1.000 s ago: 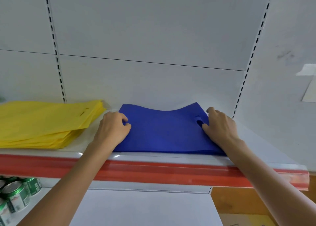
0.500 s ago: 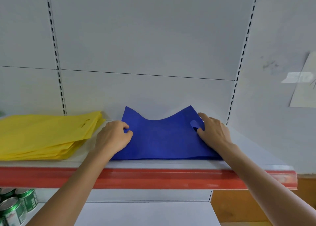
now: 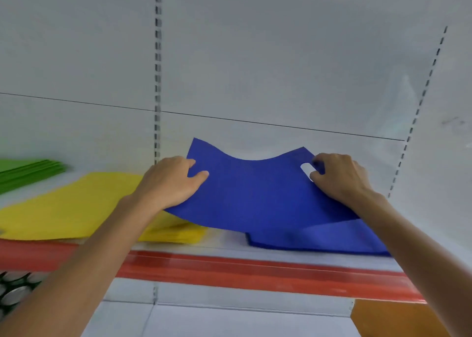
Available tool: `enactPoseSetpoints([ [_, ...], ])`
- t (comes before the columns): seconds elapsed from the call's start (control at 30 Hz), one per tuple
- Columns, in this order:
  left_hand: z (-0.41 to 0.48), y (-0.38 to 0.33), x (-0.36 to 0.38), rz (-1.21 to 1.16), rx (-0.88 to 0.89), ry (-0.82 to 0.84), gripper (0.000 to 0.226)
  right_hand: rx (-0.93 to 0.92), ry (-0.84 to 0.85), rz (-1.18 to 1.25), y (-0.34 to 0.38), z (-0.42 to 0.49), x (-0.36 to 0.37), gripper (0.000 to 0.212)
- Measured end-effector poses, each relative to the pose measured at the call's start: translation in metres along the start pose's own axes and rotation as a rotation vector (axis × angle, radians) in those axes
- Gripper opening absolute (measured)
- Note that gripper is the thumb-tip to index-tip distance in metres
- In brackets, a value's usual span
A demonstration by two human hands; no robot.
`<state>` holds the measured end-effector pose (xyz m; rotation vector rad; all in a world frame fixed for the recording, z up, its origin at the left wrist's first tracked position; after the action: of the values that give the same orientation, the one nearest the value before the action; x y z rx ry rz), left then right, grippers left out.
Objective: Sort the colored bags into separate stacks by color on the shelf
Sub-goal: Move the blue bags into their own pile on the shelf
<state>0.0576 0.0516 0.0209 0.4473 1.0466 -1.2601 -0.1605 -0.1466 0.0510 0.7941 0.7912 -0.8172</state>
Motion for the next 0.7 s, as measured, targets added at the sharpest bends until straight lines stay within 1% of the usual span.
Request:
enactPoseSetpoints([
  [0.1, -0.017, 0.063, -0.029, 0.033, -0.001, 0.008, 0.053, -0.007, 0.002, 0.040, 0.059, -0.023, 0.012, 0.026],
  [0.2, -0.045, 0.134, -0.057, 0.059, -0.002, 0.055, 0.056, 0.003, 0.014, 0.073, 0.120, -0.052, 0.030, 0.029],
  [0.37, -0.080, 0.249, -0.110, 0.089, -0.038, 0.070, 0.056, -0.038, 0.044, 0.126, 0.244, -0.090, 0.057, 0.032],
  [0.5, -0.095, 0.317, -0.130, 0.076, -0.060, 0.092, 0.058, -0.045, 0.048, 0.123, 0.317, -0.103, 0.072, 0.031],
  [0.7, -0.112, 0.399, -0.145, 0.066, -0.091, 0.103, 0.059, -0.072, 0.086, 0.152, 0.395, -0.110, 0.095, 0.032],
])
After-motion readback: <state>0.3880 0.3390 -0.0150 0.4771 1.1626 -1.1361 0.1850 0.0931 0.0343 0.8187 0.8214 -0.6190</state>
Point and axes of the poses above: each hand's wrist, its own z-axis towards the middle knuckle, its own x-axis out of the palm, y = z × x, the point moved 8 cm from there along z, towards the middle knuckle, and after that the axes turned 13 degrees about x, right-handed, at the moved point
